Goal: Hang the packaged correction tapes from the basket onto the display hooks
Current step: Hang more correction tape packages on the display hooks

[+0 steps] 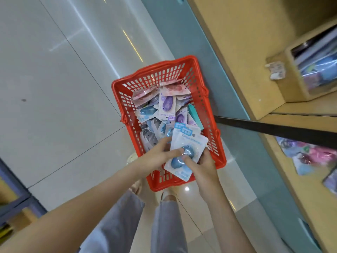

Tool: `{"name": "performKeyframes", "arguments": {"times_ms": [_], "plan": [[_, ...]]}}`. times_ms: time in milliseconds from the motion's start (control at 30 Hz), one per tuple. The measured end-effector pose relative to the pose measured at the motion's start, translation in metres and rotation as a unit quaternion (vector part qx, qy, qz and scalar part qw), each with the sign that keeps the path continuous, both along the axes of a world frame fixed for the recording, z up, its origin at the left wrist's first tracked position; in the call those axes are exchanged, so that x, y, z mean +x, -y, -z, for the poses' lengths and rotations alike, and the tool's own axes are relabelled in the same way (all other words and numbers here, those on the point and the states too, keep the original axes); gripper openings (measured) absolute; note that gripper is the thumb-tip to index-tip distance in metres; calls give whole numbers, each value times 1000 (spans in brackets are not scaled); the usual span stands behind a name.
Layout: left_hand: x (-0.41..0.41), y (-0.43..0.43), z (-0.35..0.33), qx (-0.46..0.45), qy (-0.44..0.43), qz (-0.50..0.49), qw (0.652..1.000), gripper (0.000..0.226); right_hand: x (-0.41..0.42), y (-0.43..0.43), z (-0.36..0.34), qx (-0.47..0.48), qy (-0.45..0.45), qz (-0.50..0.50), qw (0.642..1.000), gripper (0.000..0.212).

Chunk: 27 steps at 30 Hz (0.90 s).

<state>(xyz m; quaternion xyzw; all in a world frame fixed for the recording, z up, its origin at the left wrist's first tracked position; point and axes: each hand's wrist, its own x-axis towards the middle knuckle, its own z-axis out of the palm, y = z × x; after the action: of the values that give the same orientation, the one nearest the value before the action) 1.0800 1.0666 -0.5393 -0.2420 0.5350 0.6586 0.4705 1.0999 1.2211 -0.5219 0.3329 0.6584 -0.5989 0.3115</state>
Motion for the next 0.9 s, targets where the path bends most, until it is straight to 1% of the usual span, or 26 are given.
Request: {"name": "performKeyframes", "arguments": {"times_ms": [33,67,167,233,300,367,467,500,533,600,667,700,833,900], "plan": [[-7,2,-22,28,-15,4,999,42,-9,-1,-24,-23,-14,8,1000,53],[-16,4,-48,46,-37,11,998,40,-18,-2,-50,-40,-27,15,999,53],[-38,7,-132,54,-101,12,993,46,-41,-7,-135,-78,-67,9,995,55],[-53,8,-193,67,-141,15,988,44,-54,-9,-195,-87,-91,-6,992,57],[-65,8,-250,70,-182,38,980,46,-64,-10,-255,-73,-130,-12,989,47],[-76,8,-309,53,-234,61,969,52,-71,-11,-316,-42,-166,-7,985,36],[-85,-1,-392,28,-295,90,951,67,-71,-15,-401,-23,-220,6,975,35],[-85,-6,-420,26,-314,91,945,65,-69,-19,-428,-25,-237,8,971,37],[-84,-12,-444,27,-331,95,939,57,-66,-23,-456,-23,-254,6,967,40],[-79,-28,-498,39,-373,109,921,37,-57,-36,-509,-12,-295,3,956,47],[-72,-45,-549,38,-425,109,898,25,-45,-54,-557,2,-341,-2,940,50],[-66,-54,-574,45,-451,106,885,23,-37,-63,-580,10,-363,-5,932,50],[-29,-96,-658,80,-524,120,839,44,5,-107,-662,31,-448,-8,893,49],[-11,-122,-690,95,-555,113,818,40,29,-130,-695,35,-488,0,872,50]]}}
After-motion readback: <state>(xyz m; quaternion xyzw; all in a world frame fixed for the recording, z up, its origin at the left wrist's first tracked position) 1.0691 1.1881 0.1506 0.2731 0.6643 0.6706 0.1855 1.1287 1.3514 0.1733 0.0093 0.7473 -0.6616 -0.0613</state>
